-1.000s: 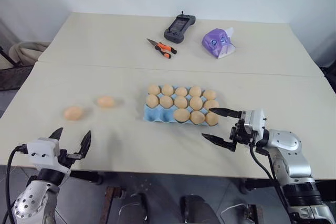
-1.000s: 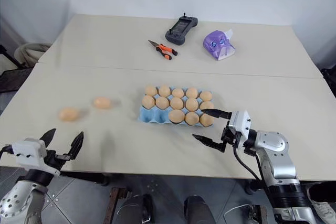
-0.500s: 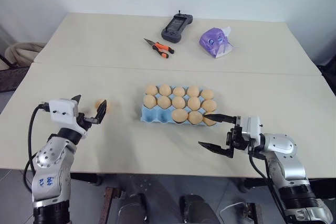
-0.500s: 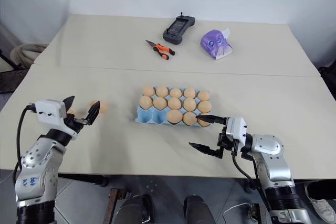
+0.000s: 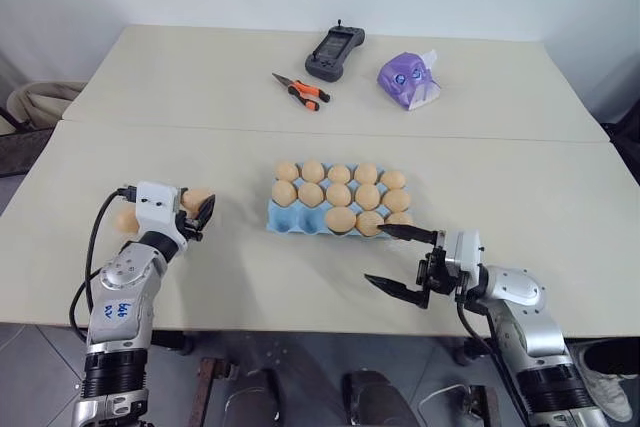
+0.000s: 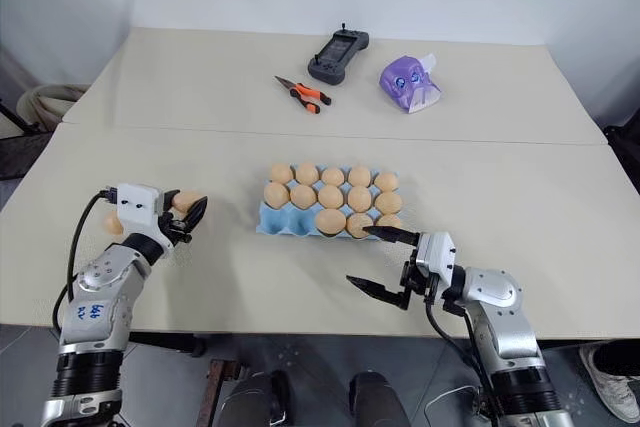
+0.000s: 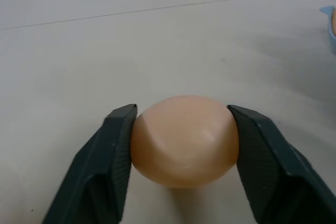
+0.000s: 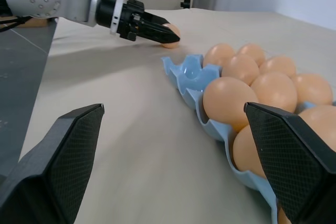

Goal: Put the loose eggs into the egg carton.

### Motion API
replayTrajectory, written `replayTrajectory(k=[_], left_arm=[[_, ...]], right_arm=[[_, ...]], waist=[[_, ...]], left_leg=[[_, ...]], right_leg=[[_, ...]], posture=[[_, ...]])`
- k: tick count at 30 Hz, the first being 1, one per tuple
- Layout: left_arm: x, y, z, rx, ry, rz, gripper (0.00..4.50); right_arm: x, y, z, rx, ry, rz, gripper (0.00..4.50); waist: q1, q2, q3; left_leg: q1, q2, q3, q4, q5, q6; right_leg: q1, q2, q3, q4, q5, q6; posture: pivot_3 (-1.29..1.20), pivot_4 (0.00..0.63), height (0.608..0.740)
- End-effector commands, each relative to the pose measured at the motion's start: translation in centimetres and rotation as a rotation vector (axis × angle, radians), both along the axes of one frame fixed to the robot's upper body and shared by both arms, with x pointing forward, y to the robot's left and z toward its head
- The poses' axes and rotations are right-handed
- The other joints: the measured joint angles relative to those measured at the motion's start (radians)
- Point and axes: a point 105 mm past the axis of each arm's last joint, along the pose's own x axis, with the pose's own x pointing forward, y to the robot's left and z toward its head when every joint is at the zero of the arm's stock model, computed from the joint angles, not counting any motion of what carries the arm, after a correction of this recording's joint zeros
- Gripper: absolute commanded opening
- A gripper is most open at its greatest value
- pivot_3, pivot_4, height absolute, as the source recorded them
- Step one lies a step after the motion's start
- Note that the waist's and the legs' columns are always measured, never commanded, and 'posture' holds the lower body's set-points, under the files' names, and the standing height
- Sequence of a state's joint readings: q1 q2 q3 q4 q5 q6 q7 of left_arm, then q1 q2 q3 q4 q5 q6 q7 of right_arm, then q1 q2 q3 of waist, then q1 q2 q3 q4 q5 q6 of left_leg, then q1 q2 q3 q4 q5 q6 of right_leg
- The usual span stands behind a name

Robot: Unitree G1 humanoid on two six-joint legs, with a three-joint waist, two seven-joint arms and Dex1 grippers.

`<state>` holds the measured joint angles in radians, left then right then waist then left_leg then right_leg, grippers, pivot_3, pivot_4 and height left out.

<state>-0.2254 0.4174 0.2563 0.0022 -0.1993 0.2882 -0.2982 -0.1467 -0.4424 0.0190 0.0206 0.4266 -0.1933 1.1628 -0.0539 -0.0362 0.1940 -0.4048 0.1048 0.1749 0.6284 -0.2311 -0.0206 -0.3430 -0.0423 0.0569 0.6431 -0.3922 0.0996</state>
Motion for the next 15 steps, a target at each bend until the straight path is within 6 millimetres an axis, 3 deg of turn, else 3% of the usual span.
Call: replayTrajectory(k=[1, 5, 8, 15], left_arm=[[-0.1, -0.8, 1.8, 0.012, -0.07, -0.089, 2.19], [-0.5, -4.7, 4.6, 0.023, -0.164, -0.35, 2.19], [-0.8, -7.0, 5.4, 0.018, -0.177, -0.493, 2.19], [-2.0, -14.8, 3.7, 0.04, -0.099, -0.882, 2.19]], right_arm=[[-0.1, -0.5, 1.2, 0.009, -0.057, -0.027, 4.5], [0.2, -2.1, 1.7, 0.007, -0.071, -0.103, 4.5], [0.3, -3.2, 1.9, -0.001, -0.073, -0.148, 4.5], [-0.7, -5.9, 1.6, -0.042, -0.067, -0.259, 4.5]], waist=[[0.0, 0.0, 0.0], [0.005, 0.0, 0.0], [0.013, 0.0, 0.0], [0.024, 0.0, 0.0]], left_leg=[[0.0, 0.0, 0.0, 0.0, -0.001, -0.002], [0.0, 0.0, 0.0, 0.0, -0.001, -0.003], [0.0, -0.001, 0.0, 0.0, -0.001, -0.003], [0.0, -0.003, 0.0, -0.001, 0.001, 0.002]], right_leg=[[0.0, 0.0, 0.0, 0.0, 0.0, 0.0], [0.0, 0.0, -0.001, 0.001, 0.0, 0.0], [0.0, 0.0, -0.001, 0.0, 0.0, 0.0], [0.0, 0.001, 0.0, -0.001, 0.0, 0.0]], posture=[[0.0, 0.15, 0.74], [0.0, 0.15, 0.74], [0.0, 0.15, 0.74], [0.0, 0.15, 0.74]])
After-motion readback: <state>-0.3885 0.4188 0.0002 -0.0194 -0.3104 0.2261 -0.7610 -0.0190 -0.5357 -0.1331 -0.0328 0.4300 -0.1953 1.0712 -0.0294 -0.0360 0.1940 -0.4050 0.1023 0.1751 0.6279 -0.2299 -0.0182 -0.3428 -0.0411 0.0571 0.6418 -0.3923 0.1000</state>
